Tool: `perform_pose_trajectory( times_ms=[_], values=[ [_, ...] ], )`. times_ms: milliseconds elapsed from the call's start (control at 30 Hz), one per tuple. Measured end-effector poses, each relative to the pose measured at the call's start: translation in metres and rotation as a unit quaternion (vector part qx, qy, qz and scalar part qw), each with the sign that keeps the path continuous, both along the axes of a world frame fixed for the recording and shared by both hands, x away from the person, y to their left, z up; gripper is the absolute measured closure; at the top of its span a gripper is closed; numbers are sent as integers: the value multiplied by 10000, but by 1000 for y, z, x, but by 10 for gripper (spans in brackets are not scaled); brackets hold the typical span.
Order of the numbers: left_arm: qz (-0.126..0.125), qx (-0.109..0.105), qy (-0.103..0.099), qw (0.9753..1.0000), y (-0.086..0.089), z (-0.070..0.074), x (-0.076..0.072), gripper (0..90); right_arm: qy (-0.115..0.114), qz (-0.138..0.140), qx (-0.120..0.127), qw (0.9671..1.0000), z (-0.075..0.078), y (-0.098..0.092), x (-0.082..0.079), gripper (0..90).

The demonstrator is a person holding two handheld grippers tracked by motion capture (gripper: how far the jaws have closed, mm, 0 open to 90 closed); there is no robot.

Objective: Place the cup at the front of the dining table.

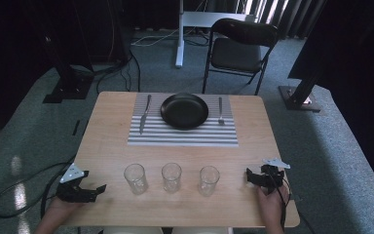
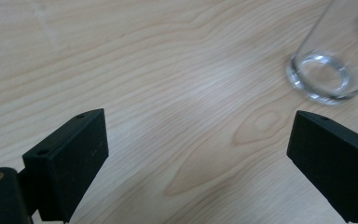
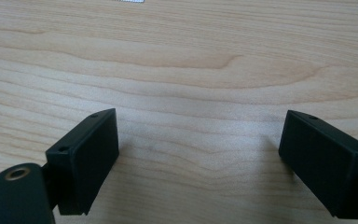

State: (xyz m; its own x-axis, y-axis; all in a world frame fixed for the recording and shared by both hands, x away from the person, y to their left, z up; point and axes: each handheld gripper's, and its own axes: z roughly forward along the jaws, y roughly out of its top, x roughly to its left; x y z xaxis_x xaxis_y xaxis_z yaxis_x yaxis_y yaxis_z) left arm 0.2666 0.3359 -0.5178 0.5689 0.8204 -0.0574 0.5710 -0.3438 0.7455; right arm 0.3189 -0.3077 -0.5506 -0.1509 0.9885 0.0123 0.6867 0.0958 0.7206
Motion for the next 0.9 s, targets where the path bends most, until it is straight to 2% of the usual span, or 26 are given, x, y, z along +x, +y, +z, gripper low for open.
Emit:
perform_pose_trajectory(
  times_ms=[200,267,433,533,633,667,733,767,900],
  values=[
    [-126,-14,-119,9998,-5,10,-2,57,0,1,-1,10000,0,0,0,114],
    [-220,-38,-187,9996,-8,18,-3,57,0,0,-1,10000,0,0,0,114],
    [-227,-13,-286,9993,-12,31,-4,57,-1,1,-1,10000,0,0,0,114],
    [-260,-100,-337,9990,-12,38,-4,57,0,0,1,10000,0,0,0,114],
    [-267,-109,-377,9989,-13,40,-4,57,-1,1,0,10000,0,0,0,114],
    [-365,-160,-410,9984,-16,47,-4,57,-1,1,0,10000,0,0,0,114],
    [-392,-116,-454,9981,-18,51,-4,57,-4,3,-2,10000,0,0,0,114],
    [-447,-148,-437,9979,-19,53,-4,57,-5,4,-2,10000,0,0,0,114],
    [-540,-235,-580,9966,-23,62,-5,57,-6,6,-4,10000,0,0,0,114]
  ],
)
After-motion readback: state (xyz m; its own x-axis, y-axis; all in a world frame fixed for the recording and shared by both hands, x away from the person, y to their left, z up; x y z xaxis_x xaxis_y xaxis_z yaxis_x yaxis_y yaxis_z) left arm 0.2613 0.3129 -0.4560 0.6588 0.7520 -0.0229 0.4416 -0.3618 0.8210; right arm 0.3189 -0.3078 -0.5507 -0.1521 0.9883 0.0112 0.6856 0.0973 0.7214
